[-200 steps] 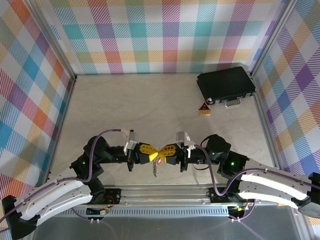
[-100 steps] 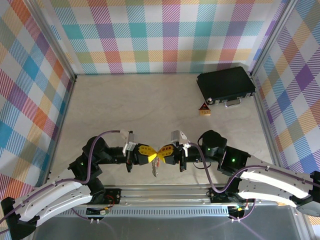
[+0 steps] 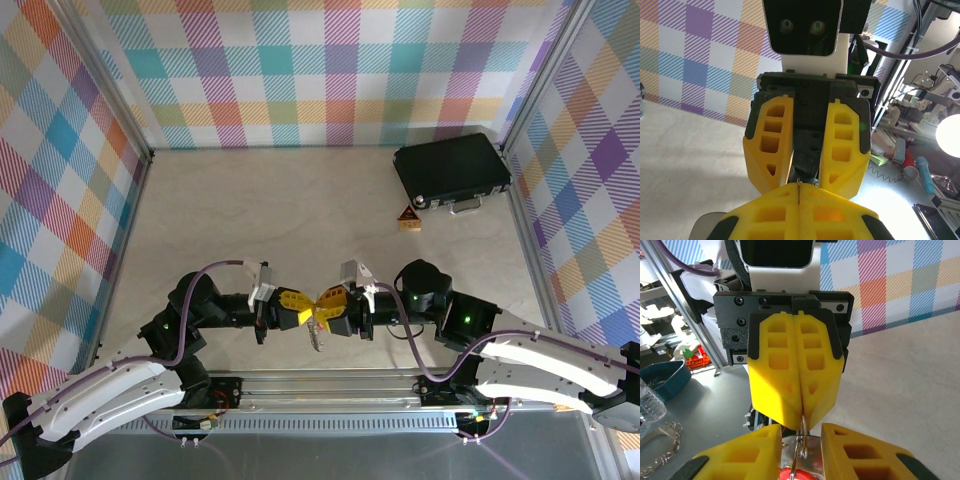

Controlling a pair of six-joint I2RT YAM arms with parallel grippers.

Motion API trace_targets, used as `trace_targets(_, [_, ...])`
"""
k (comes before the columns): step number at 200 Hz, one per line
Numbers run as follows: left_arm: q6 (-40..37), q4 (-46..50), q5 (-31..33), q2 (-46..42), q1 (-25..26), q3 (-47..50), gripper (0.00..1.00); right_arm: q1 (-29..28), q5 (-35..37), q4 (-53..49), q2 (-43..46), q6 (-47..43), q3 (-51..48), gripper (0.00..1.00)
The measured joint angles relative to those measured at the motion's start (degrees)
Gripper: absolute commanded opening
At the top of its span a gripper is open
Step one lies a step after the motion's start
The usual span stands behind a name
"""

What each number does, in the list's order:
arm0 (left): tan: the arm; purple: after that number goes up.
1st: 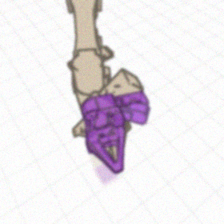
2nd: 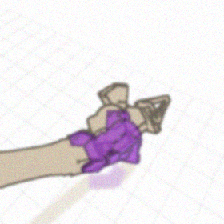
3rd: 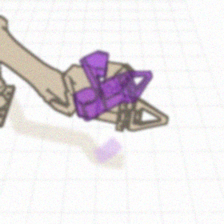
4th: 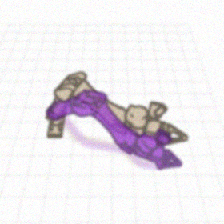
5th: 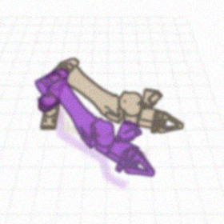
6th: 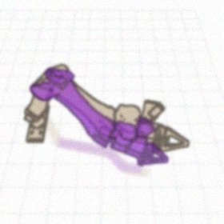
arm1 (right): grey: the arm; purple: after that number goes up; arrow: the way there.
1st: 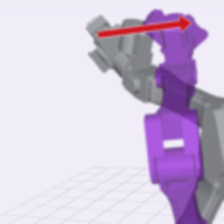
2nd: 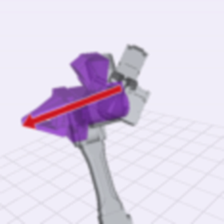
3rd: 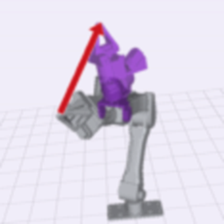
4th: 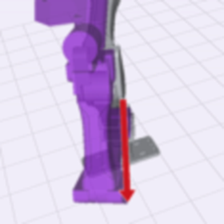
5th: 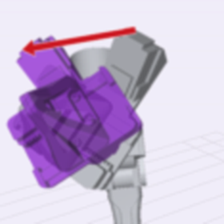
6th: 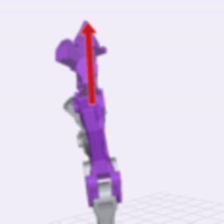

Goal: Put the keys on the keyring

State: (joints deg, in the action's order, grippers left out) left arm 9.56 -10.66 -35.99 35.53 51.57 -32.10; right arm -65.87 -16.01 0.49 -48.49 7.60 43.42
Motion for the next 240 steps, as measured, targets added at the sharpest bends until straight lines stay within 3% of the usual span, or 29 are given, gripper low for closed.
trace_targets(32, [0.02,-0.02,-0.02,-0.04,0.0,0.0,0.0,0.87,0.5,0.7,1.62,2.67,-0.79,0.43])
trace_targets(50, [0.02,-0.04,-0.02,-0.35,0.0,0.0,0.0,1.49,0.5,1.46,3.61,4.02,-1.55,0.45])
trace_targets(146, [0.02,-0.44,-0.26,-0.79,0.0,0.0,0.0,3.3,-2.03,3.1,2.6,7.87,-1.64,0.43])
trace_targets(240, [0.04,-0.37,-0.46,-1.25,0.0,0.0,0.0,3.67,-4.63,3.48,0.28,8.48,-1.64,0.27])
